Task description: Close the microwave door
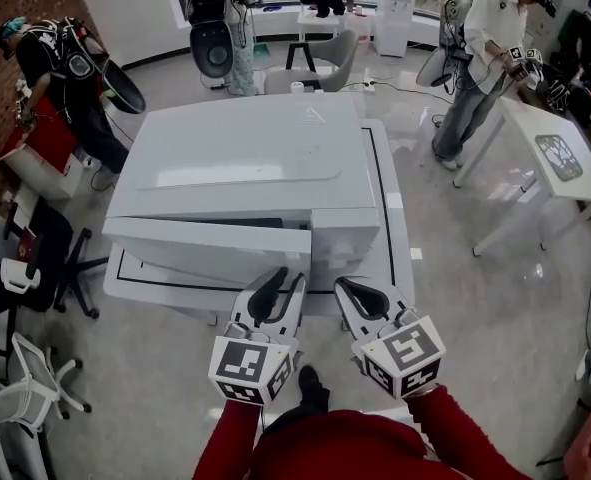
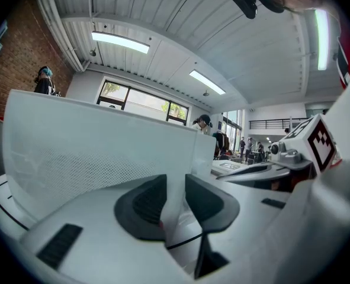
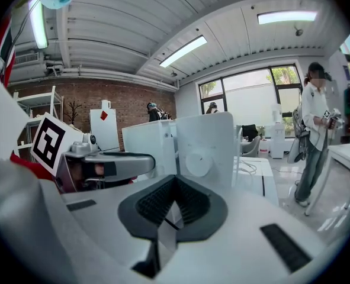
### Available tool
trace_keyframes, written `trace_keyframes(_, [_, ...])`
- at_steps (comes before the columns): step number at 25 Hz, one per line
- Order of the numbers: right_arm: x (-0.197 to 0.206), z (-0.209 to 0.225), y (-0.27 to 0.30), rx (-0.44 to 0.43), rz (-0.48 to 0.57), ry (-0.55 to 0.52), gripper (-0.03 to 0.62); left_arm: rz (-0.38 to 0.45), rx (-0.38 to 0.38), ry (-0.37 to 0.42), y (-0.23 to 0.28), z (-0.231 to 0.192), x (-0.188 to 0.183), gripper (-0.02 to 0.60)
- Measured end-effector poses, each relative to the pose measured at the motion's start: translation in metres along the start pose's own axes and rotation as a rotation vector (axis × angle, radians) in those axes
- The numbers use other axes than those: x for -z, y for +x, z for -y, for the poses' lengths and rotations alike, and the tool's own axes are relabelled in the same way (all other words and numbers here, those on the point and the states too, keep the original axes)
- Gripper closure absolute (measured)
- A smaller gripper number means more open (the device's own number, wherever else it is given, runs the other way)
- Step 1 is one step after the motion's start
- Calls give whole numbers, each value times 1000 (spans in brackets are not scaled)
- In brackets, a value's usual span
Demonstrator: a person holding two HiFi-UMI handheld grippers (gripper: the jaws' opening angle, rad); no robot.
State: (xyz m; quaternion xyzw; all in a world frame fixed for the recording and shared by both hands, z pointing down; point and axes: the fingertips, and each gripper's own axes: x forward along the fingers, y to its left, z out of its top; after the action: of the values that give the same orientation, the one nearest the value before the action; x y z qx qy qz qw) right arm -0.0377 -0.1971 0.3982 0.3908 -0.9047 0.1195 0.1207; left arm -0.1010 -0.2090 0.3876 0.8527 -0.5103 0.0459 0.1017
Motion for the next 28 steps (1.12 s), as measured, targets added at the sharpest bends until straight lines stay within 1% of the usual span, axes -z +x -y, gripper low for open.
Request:
trace_keyframes(11, [-6, -14, 17, -26, -1, -33, 582, 2, 4, -7, 8, -1, -3, 474])
trace_keyframes(17, [-11, -18, 23, -36, 6, -34, 582, 3, 3, -15, 10, -1, -4, 476])
trace_keyframes(22, [-13, -20, 30, -34, 6, -35, 582, 6, -12, -16, 10, -4, -4, 486])
trace_keyframes(28, [-14, -19, 39, -8, 10, -38, 582, 4, -44, -1, 11, -8, -2, 508])
